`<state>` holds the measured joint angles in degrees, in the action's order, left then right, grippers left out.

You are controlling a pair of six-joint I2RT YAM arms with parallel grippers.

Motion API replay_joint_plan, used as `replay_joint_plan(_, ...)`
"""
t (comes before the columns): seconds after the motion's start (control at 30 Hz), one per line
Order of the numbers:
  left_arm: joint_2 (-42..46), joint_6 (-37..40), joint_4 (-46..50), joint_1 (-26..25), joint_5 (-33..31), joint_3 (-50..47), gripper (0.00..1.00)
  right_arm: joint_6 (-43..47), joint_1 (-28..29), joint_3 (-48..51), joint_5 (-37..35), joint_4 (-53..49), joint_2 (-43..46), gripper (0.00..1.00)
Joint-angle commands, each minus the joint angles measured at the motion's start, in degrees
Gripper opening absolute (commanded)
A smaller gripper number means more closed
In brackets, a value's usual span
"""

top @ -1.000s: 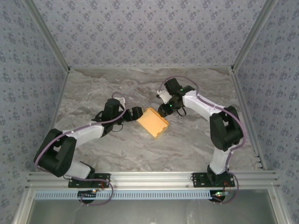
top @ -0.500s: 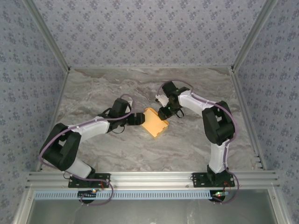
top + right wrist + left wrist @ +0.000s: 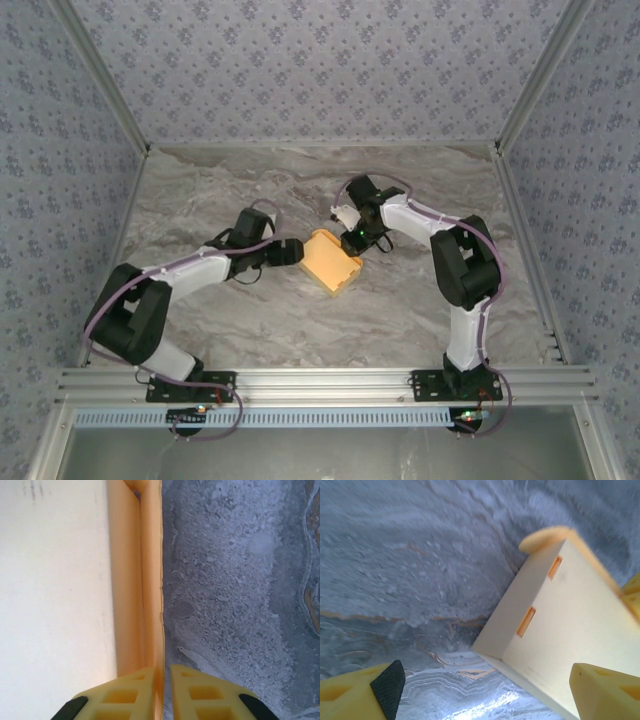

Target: Fold the paper box

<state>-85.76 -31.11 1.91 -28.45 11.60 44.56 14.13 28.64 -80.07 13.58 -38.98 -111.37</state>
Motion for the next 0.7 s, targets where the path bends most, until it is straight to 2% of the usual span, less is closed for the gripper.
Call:
replay_joint_plan(0.0, 4.70, -1.31, -3.01, 2.52, 3.26, -1.75, 0.88, 5.20, 0.18, 1.14, -0.25, 0.81, 3.04, 0.13)
replay_joint_plan(0.3, 10.50, 0.94, -9.31, 4.34, 3.44, -5.10, 0.88, 15.64, 1.85, 3.59, -6.03, 6.25, 11.49, 0.11)
replay_joint_plan(0.53, 11.41, 1.64, -14.56, 5.07, 2.89, -6.62, 0.88, 25.97, 7.97, 7.32, -19.89, 15.45, 18.77, 0.11)
replay_joint_plan(0.67, 10.16, 2.44, -22.62, 5.13, 3.70, -10.26, 0.88, 31.42, 11.42, 10.85, -26.39, 22.47, 21.53, 0.12)
